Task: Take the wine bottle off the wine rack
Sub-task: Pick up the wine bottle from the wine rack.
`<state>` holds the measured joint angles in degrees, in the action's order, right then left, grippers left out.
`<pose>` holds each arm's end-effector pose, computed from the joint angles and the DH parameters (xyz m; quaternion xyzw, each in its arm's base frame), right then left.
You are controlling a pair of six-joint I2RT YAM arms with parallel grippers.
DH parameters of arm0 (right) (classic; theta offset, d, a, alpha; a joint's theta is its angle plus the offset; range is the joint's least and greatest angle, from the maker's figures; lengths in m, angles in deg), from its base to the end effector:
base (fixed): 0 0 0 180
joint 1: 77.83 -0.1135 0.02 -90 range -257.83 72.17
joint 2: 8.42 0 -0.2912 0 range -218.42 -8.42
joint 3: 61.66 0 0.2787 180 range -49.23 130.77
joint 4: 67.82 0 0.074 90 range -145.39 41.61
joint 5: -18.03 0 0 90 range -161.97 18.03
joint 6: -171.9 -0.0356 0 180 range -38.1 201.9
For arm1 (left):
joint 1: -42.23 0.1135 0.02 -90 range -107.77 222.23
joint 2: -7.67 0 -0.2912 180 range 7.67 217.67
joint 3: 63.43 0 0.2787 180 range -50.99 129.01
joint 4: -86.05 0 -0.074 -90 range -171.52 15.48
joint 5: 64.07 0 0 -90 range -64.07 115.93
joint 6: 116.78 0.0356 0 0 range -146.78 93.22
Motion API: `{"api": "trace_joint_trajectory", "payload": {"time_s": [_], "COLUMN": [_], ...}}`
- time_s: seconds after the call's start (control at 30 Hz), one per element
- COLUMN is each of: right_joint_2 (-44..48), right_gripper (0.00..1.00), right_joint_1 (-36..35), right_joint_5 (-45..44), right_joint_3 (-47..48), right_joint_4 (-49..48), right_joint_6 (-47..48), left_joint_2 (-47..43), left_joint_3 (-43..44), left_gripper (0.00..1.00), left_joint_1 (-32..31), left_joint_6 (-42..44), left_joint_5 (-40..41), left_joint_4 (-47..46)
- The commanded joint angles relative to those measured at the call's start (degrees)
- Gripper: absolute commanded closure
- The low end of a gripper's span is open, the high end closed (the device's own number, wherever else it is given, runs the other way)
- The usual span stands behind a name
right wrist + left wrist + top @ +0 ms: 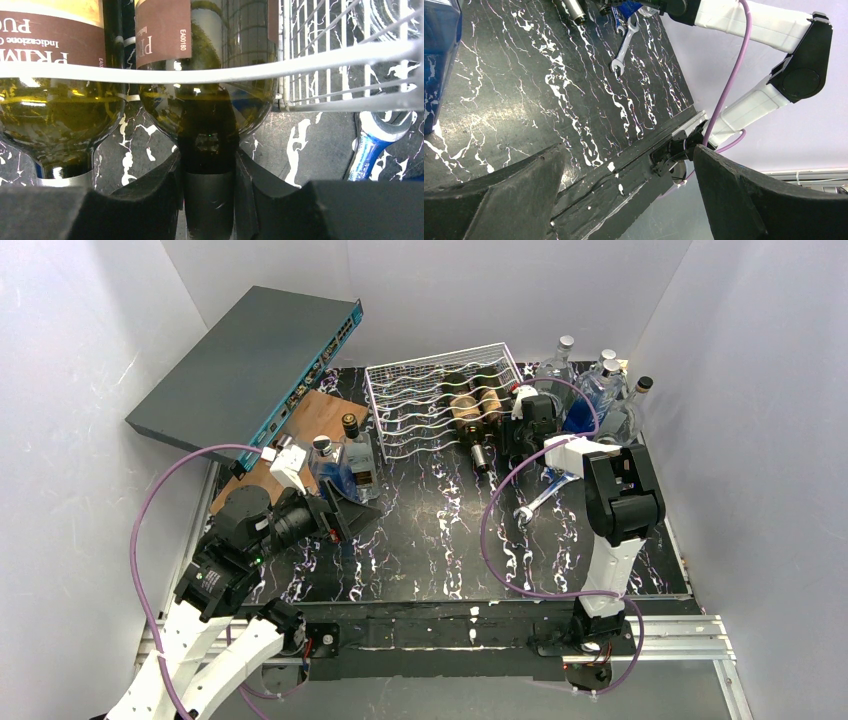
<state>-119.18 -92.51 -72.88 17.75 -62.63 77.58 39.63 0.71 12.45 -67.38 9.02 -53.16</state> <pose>0.4348 0.1133 0.1755 -0.0771 0.8898 0.0672 0.4448 0.0953 -0.0664 0.3999 0.0247 0.7556 -0.4628 0.4628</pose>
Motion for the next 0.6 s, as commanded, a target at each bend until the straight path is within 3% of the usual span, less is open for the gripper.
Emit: {"api": "trace_joint_trajectory", "payload": {"time_s": [0.0, 0.17, 0.3, 0.57], "right_joint_2": [-0.51, -0.07, 2.10, 9.10], "right_gripper": [0.65, 0.86, 0.99, 0.99], "right_joint_1": [0.35, 0.37, 0.40, 0.31], "right_joint_5": [0.54, 0.51, -0.19, -1.99], "right_joint_3": [2.10, 1.60, 0.21, -4.70], "right_joint_4": [-1.28, -1.36, -2.19, -6.93], "right_joint_6": [-0.62, -0.28, -0.25, -0.49], "left_joint_2": [-0.46, -0.59, -0.74, -0.94], "left_joint_3": [-0.40, -0.39, -0.29, -0.24], "left_gripper": [0.02, 0.02, 0.02, 0.01], "left_joint_1": [0.13, 0.16, 0.16, 0.12], "left_joint_6": [0.43, 0.43, 0.43, 0.22], "left_joint_5": [0.54, 0.58, 0.56, 0.32], "left_joint_4": [0.41, 0.55, 0.64, 0.64]}}
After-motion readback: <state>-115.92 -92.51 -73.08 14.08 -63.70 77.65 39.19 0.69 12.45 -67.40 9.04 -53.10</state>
